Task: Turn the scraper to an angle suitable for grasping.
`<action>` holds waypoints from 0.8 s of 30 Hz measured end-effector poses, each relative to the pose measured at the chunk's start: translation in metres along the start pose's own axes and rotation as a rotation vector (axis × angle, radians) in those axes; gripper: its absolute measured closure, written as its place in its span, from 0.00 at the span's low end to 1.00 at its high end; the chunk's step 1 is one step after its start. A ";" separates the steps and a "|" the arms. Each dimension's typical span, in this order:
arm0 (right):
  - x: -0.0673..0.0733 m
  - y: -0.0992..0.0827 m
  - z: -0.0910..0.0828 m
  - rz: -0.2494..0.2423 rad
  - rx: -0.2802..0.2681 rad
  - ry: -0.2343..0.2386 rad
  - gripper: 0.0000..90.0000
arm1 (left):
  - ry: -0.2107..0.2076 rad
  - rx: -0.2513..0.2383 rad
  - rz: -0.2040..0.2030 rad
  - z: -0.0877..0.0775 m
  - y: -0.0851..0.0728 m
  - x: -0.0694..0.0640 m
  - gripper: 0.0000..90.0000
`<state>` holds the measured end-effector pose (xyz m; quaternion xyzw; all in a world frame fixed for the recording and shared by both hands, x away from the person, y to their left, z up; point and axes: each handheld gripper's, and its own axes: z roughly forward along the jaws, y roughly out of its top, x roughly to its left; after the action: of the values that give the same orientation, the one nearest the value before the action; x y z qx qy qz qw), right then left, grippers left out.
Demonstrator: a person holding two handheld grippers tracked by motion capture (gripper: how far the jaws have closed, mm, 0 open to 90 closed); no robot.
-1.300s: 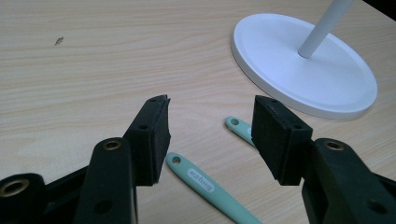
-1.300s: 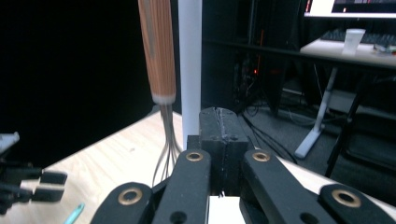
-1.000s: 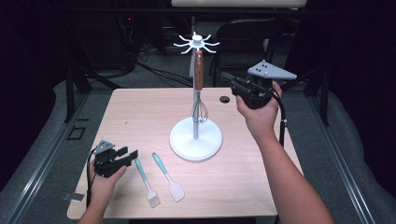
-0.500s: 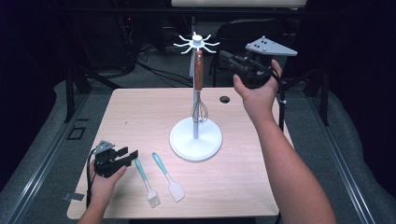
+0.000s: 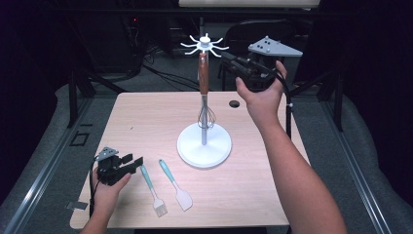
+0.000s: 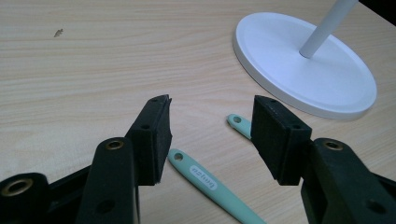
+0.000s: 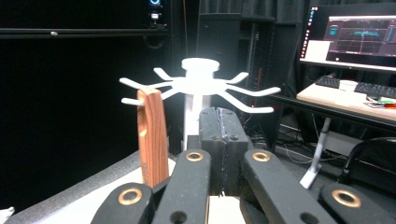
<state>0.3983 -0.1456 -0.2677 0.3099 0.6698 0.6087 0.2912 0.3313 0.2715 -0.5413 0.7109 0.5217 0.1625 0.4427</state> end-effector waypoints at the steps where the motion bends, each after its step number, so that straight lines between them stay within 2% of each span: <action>1: 0.000 0.000 0.000 0.000 0.000 0.000 1.00 | 0.000 0.000 0.000 0.000 0.000 0.000 0.53; 5: 0.012 0.000 0.001 -0.026 -0.001 0.013 1.00 | 0.000 0.001 0.001 0.000 0.000 0.000 0.53; 12: 0.023 0.001 0.006 -0.046 0.004 0.023 1.00 | 0.000 -0.001 -0.002 0.000 0.000 0.000 0.53; 17: 0.028 0.002 0.009 -0.055 0.005 0.025 1.00 | -0.001 0.003 -0.002 0.000 0.000 0.001 0.53; 24: 0.028 0.000 0.009 -0.054 0.003 0.023 1.00 | -0.002 0.002 -0.002 -0.001 0.000 0.001 0.53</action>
<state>0.3873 -0.1183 -0.2690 0.2852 0.6821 0.6031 0.2994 0.3313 0.2726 -0.5412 0.7108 0.5223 0.1611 0.4428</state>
